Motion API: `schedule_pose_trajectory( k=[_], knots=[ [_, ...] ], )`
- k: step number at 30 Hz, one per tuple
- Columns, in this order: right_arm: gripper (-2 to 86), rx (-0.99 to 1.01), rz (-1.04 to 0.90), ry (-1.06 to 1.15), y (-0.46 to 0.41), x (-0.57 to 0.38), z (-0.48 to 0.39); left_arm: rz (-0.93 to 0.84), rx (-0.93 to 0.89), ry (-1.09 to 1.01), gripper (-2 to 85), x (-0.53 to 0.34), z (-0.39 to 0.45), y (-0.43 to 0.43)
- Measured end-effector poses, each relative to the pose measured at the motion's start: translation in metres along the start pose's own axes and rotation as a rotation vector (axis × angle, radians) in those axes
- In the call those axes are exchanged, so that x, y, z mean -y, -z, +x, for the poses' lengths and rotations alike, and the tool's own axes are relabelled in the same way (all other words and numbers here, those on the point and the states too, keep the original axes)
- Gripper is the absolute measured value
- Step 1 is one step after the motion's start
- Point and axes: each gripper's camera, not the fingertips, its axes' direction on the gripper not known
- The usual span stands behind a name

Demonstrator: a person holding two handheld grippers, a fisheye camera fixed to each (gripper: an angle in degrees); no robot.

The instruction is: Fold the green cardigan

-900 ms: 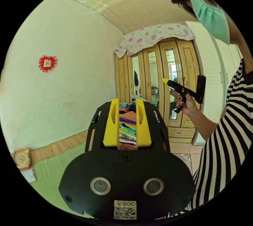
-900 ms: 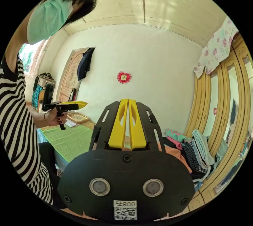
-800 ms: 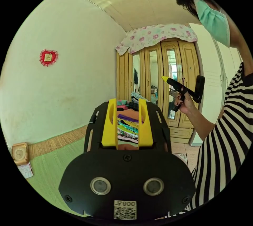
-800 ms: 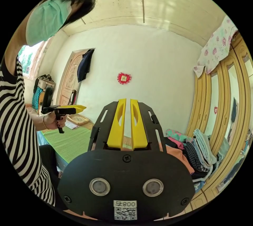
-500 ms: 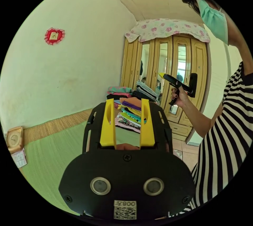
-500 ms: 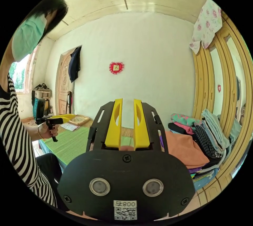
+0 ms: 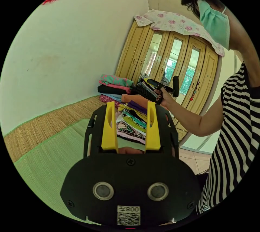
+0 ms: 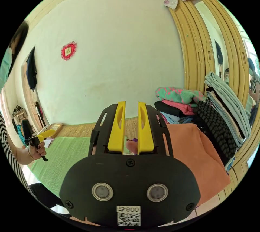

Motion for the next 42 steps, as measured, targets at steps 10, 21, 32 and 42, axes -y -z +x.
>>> schedule_pose_trajectory(
  k=[10, 21, 32, 42],
  knots=[
    [13.2, -0.225, -0.212, -0.013, -0.237, 0.102, 0.131, -0.166, -0.01, 0.077, 15.9, 0.119, -0.06, -0.1],
    [13.8, -0.444, -0.578, 0.144, -0.494, 0.089, 0.187, -0.212, -0.119, 0.242, 14.1, 0.183, -0.134, -0.196],
    [5.5, -0.306, -0.64, 0.04, -0.622, 0.06, 0.182, -0.207, -0.186, 0.308, 11.0, 0.204, -0.204, -0.209],
    [4.4, 0.257, -0.621, 0.284, -0.679, 0.011, -0.02, -0.155, -0.071, 0.355, 9.9, 0.197, -0.26, -0.143]
  ],
)
